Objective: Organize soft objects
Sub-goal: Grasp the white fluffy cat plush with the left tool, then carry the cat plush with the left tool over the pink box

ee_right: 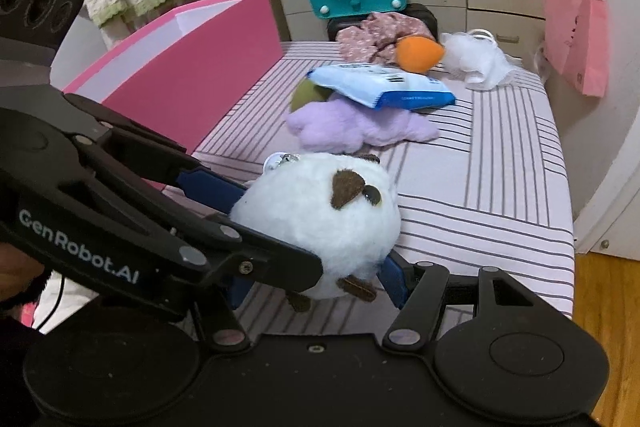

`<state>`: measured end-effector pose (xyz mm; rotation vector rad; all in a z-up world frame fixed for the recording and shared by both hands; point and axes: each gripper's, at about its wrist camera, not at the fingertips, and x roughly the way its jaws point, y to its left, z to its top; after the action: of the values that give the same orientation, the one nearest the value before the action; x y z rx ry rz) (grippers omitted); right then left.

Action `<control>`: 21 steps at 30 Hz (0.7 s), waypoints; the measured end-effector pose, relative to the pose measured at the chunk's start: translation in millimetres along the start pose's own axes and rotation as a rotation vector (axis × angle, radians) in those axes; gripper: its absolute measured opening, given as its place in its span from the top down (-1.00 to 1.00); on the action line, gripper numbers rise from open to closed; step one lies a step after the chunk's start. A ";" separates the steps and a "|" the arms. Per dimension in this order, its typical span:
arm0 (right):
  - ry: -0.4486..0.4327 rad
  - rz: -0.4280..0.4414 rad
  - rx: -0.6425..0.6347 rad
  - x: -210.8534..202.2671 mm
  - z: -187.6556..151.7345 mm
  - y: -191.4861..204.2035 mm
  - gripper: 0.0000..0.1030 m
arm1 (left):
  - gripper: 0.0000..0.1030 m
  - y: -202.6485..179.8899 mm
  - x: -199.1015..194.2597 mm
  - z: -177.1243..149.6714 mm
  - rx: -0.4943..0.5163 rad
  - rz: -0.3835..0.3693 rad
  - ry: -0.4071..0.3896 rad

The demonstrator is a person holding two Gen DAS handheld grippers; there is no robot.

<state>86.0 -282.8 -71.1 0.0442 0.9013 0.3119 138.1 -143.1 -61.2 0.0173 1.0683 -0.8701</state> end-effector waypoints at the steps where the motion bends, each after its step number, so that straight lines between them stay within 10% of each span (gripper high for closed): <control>1: 0.006 0.006 0.001 0.5 0.8 3.8 -0.34 | -0.11 2.0 -2.4 -2.1 -0.008 0.001 0.000; 21: 0.067 0.114 -0.166 -14.4 34.9 96.8 -0.39 | -0.10 48.6 -97.5 -34.8 -0.115 -0.007 -0.009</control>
<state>80.7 -191.4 -22.1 -0.0682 0.9379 0.4962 123.7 -36.3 -22.9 -0.0866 1.1086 -0.8134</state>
